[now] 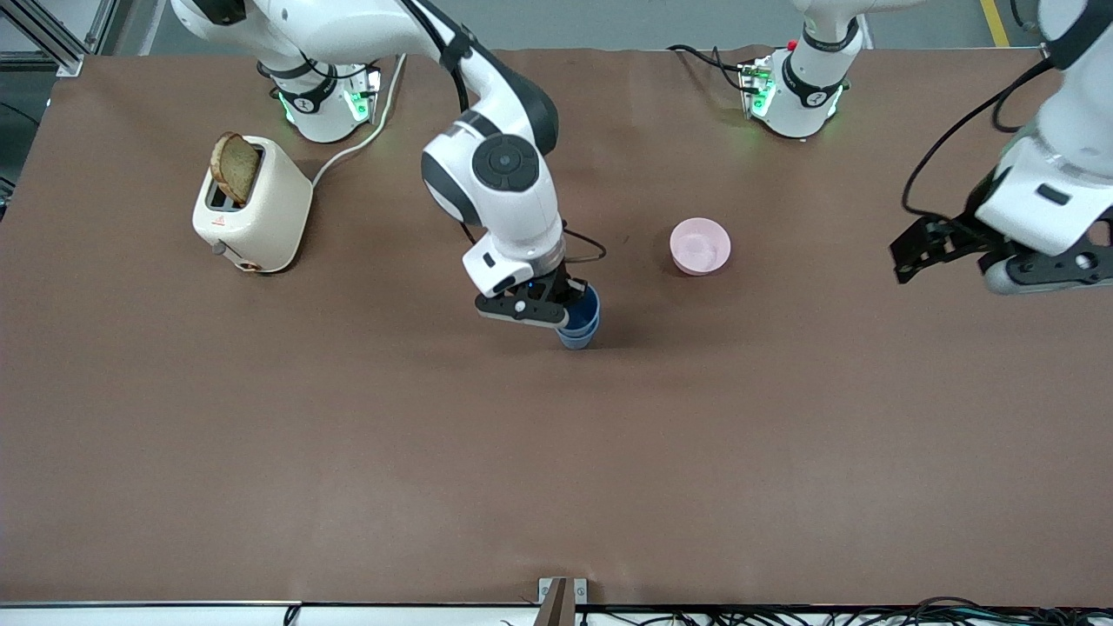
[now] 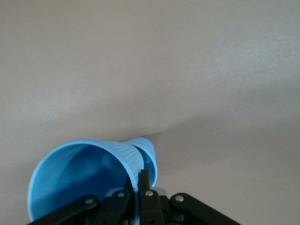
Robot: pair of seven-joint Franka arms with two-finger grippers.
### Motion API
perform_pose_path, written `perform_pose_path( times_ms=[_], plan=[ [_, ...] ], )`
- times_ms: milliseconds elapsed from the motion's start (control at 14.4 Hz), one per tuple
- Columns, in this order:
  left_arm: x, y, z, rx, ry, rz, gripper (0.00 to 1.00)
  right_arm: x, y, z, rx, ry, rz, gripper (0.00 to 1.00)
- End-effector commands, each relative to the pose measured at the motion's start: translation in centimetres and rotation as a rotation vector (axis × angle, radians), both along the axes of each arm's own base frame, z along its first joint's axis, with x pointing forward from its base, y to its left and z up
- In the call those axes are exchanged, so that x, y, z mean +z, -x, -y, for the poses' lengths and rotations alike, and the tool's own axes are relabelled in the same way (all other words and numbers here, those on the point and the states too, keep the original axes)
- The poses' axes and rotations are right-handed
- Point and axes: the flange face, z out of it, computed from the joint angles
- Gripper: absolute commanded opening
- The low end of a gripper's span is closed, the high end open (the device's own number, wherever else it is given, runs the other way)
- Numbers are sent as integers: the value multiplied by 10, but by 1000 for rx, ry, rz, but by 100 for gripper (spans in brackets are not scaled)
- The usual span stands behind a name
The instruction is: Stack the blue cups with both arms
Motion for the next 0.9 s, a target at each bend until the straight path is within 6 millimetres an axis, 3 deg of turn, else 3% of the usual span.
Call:
perform_pose_path(
  times_ms=[0,139,487,835],
  plan=[
    [15,33,-25,-45,8,-20,100,15,4,-2,9,22,-5,1],
    [18,45,-36,-66,10,-39,100,14,3,-1,14,23,-10,1],
    [31,60,-40,-64,10,-33,100,8,12,-10,29,30,-14,1],
    [25,57,-39,-55,14,-41,100,4,14,-11,36,45,-7,1]
  ],
)
